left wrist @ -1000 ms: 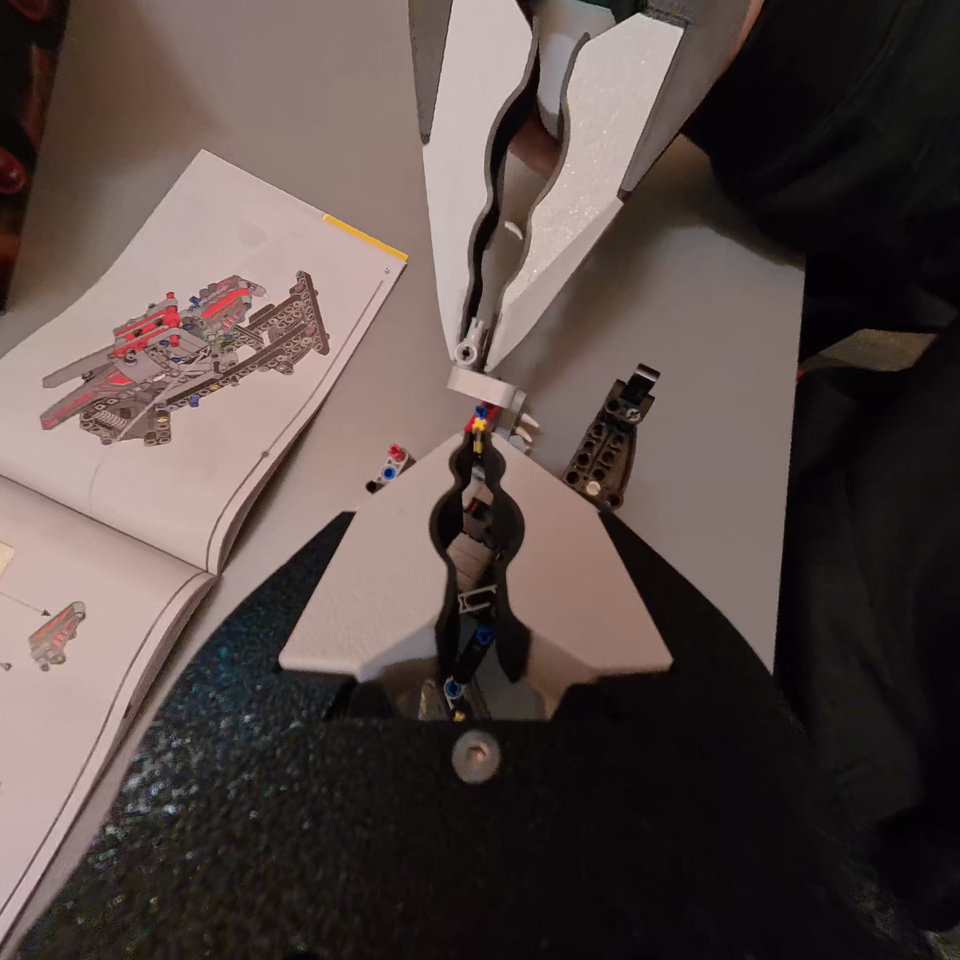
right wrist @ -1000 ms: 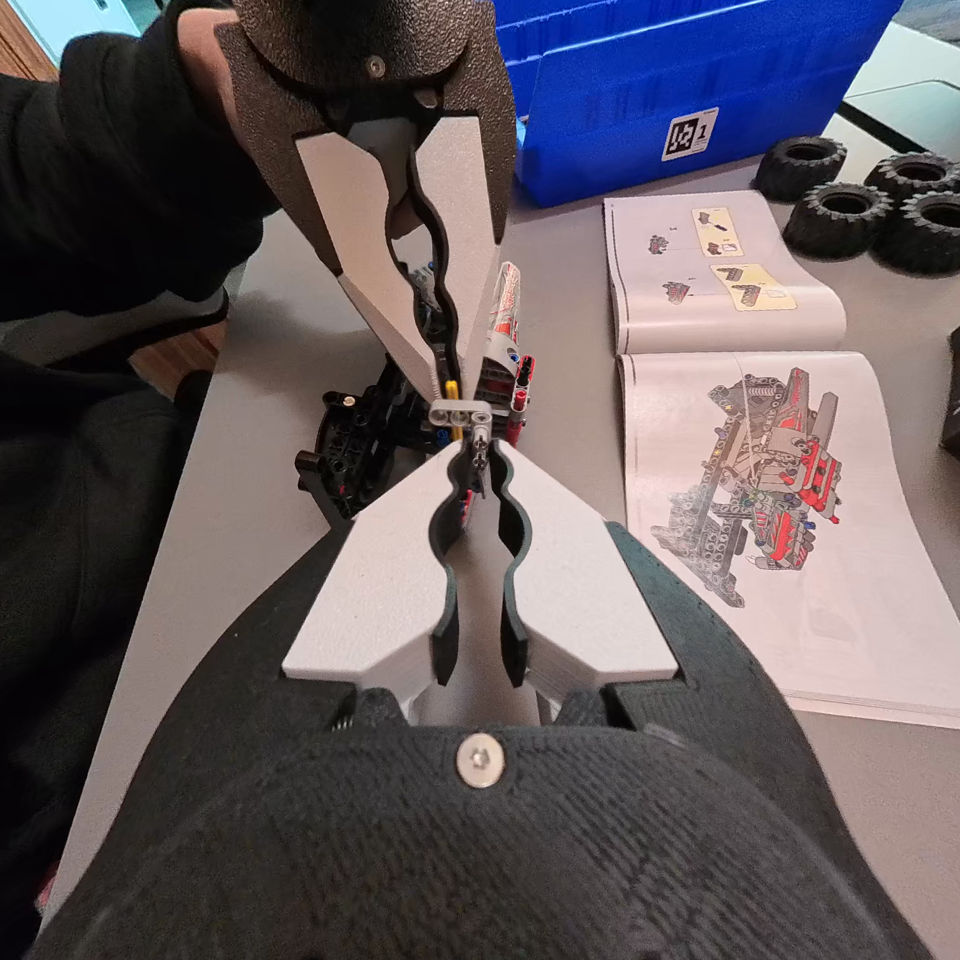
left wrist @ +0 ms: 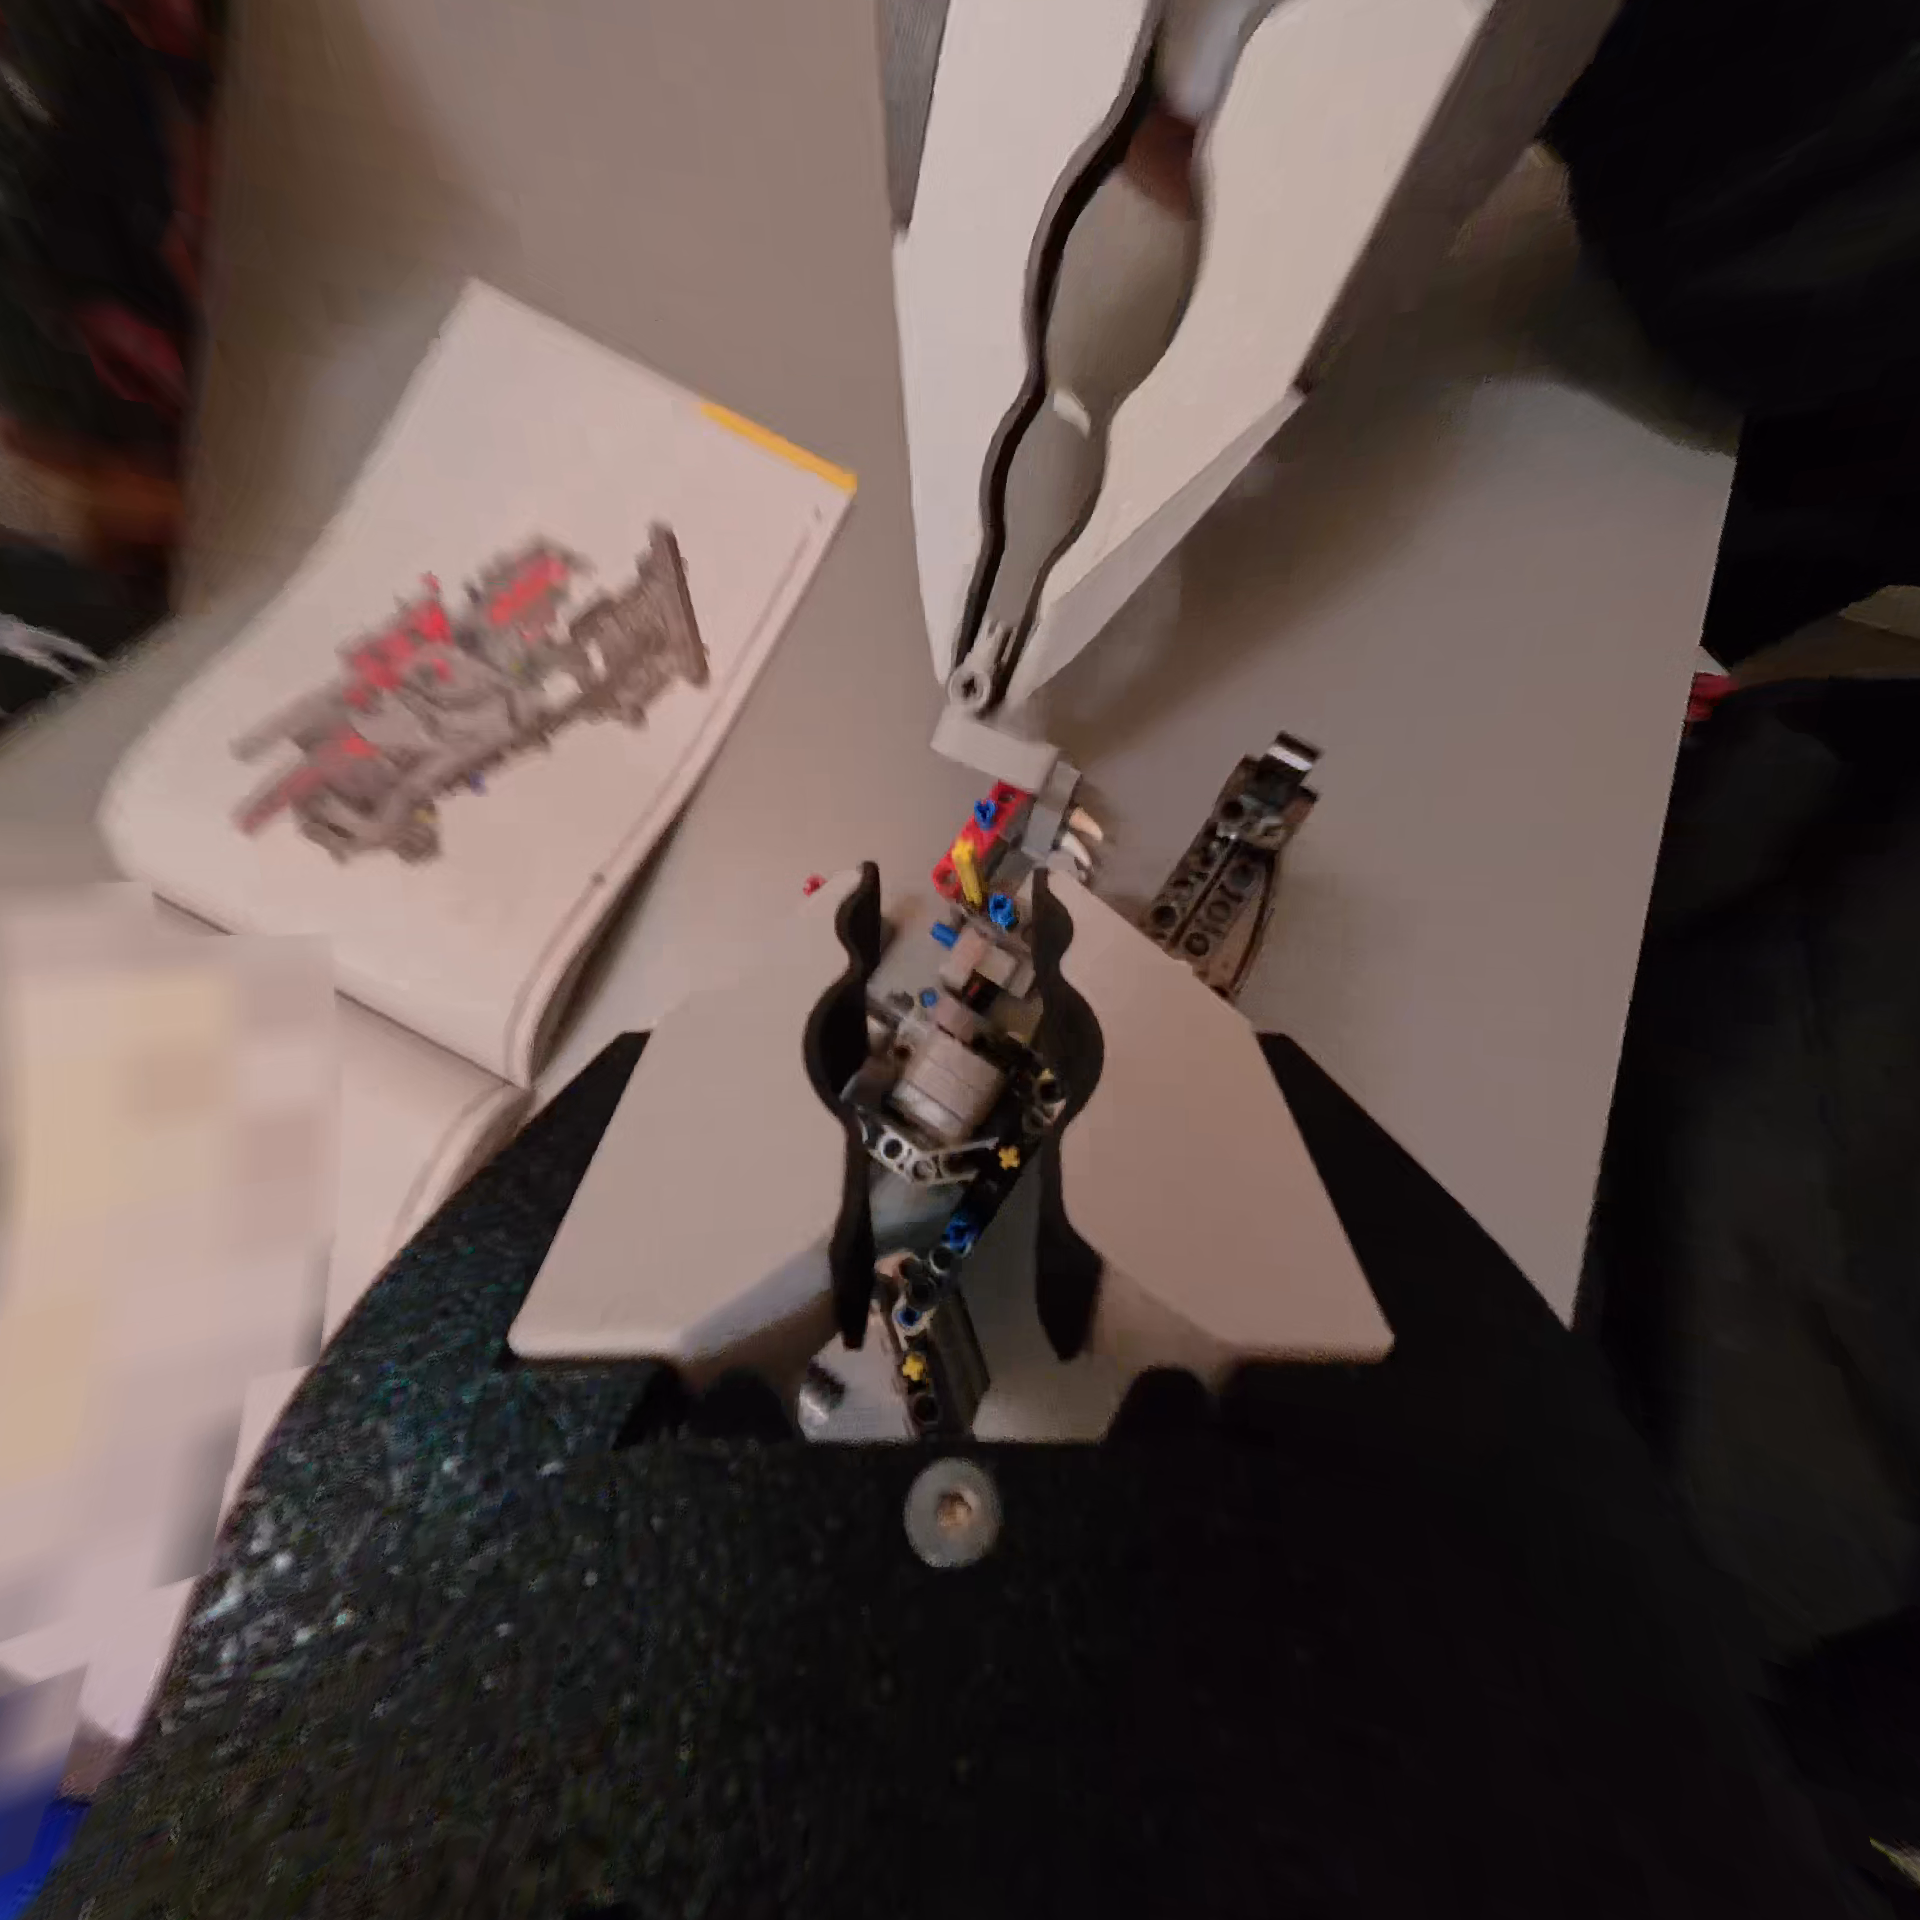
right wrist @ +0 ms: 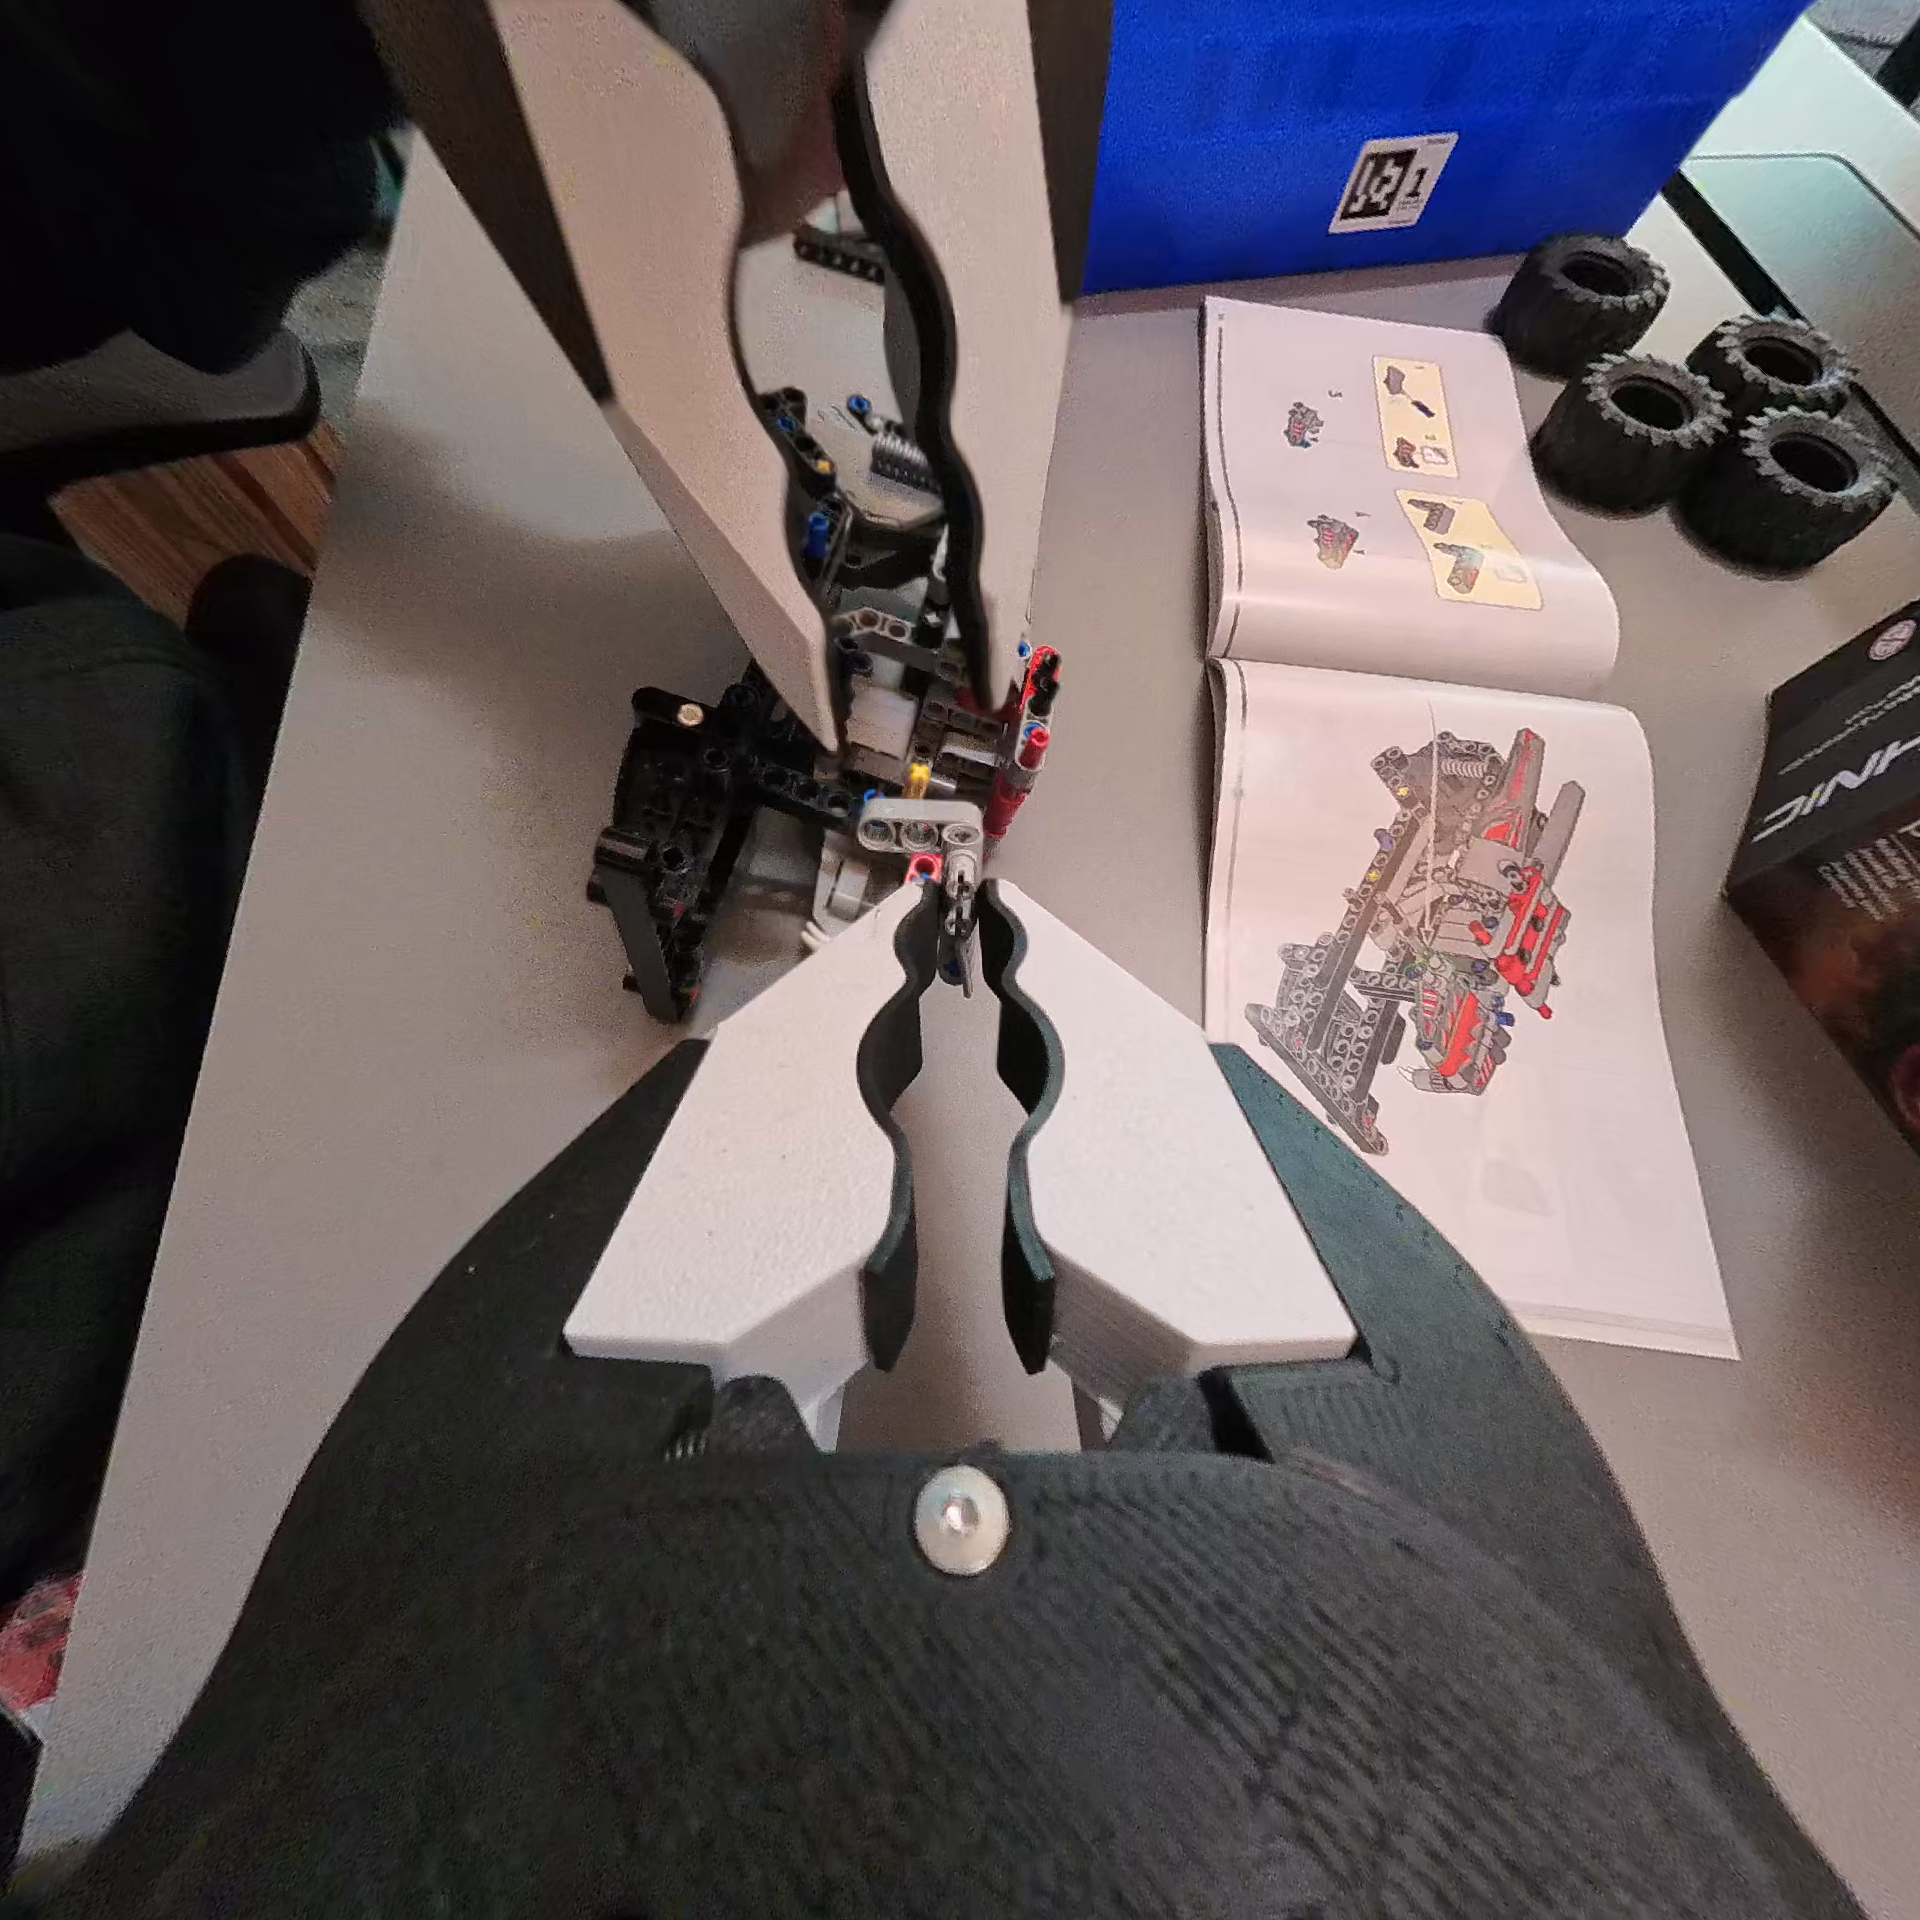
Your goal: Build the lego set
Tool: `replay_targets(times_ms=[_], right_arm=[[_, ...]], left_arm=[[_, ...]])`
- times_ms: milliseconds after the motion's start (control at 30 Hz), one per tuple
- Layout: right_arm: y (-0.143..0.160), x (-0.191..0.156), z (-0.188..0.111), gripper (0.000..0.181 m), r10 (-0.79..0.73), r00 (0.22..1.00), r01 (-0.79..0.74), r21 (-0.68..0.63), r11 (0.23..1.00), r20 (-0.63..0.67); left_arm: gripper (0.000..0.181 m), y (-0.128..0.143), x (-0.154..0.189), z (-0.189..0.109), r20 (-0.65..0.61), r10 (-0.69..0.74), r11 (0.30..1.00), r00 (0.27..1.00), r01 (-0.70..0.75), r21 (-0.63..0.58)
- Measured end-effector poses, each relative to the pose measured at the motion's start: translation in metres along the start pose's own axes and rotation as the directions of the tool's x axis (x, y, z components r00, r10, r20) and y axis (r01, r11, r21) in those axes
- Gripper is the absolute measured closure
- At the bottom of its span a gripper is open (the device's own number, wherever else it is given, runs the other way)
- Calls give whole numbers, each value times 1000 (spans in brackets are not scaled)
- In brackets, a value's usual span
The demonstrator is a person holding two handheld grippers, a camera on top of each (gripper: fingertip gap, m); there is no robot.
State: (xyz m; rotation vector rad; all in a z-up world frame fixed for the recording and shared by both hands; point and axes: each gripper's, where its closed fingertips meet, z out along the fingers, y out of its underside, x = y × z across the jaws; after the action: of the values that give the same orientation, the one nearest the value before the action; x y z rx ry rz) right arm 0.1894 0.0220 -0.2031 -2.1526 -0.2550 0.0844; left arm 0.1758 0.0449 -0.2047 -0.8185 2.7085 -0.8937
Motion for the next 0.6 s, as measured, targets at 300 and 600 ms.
replay_targets(times_ms=[300,600], right_arm=[[-20,-4,-7,176,133,991,-133,44,990,-5],[-26,-3,-12,174,182,983,-182,98,978,13]], left_arm=[[162,-30,7,-15,432,343,935,834,-349,-67],[176,-31,1,-15,574,280,949,770,-314,-42]])
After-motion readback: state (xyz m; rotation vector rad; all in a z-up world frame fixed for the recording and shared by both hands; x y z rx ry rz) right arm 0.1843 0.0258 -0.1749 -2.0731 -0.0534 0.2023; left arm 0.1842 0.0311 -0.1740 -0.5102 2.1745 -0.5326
